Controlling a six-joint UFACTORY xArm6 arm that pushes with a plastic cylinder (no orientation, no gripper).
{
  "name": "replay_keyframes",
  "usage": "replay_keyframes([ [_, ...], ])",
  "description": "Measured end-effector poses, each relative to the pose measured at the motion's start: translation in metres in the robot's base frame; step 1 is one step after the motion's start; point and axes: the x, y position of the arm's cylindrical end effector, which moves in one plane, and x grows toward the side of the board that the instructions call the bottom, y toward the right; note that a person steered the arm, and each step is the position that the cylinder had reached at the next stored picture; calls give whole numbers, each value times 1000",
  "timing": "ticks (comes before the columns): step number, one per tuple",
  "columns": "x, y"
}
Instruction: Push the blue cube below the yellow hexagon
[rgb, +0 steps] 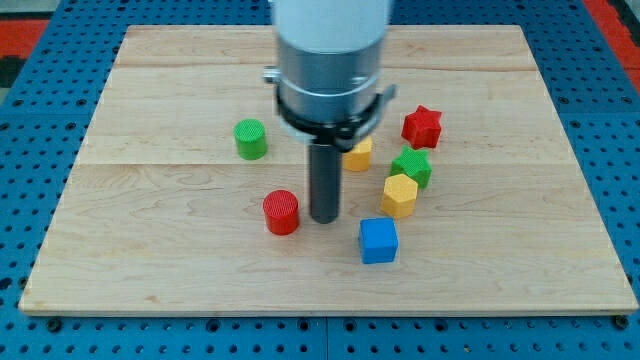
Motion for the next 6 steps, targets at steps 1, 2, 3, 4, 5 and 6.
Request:
replay_keyframes([
  [1,48,20],
  [2,61,98],
  [3,59,83],
  [4,63,69],
  [5,58,-8],
  [6,21,-51],
])
